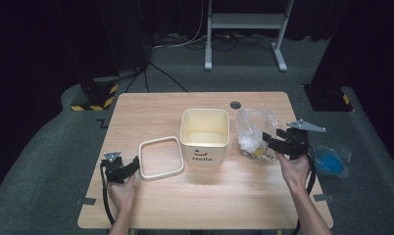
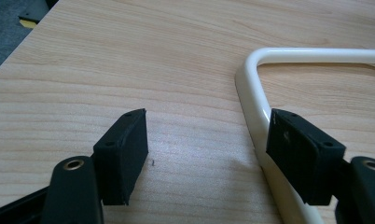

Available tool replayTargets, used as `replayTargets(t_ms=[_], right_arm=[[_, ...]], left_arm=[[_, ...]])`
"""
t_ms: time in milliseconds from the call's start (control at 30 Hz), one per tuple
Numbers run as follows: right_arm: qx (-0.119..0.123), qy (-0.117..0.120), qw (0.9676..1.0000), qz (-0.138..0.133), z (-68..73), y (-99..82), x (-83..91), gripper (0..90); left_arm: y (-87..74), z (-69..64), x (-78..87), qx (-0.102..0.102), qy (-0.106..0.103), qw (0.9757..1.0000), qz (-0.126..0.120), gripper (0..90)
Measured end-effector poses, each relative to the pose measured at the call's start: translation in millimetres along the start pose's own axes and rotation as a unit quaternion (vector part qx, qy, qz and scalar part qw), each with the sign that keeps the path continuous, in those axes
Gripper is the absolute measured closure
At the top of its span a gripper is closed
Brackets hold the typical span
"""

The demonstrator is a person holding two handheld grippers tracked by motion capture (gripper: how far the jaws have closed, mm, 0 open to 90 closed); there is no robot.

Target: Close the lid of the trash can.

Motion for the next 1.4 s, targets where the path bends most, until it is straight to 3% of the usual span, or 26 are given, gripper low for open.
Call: replayTargets(t_ms=[133, 433, 900, 1100, 1400], right_arm=[[0.000, -0.007, 0.9999, -0.010, -2.7, -3.5, 6.0, 31.3], [0.011, 0.000, 0.9998, -0.019, -2.6, -18.1, 14.9, 21.8], [0.017, 0.016, 0.9992, -0.031, -3.6, -54.0, 24.1, 14.2], [0.018, 0.007, 0.9995, -0.025, -4.2, -68.2, 22.3, 13.6], [0.022, -0.016, 0.9996, 0.006, -6.7, -90.7, 4.1, 14.1]], left_arm=[[0.0, 0.0, 0.0, -0.001, 0.001, 1.0000, 0.000, 29.2], [0.0, 0.0, 0.0, -0.001, 0.001, 1.0000, 0.000, 29.0], [0.0, -0.1, 0.1, -0.001, 0.001, 1.0000, 0.000, 29.3], [0.0, -0.1, 0.0, -0.001, -0.001, 1.0000, 0.000, 29.4], [0.2, 0.6, -0.6, 0.005, -0.008, 0.9999, 0.003, 29.9]])
Point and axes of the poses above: each handheld gripper's, and its own axes: x roughly backward along the jaws, y roughly out of its top, z roughly to its left, the point moved 5 cm from there along -x, roughly forward along the jaws, and after that the axes turned 12 degrees about y, right-handed, at the moved point
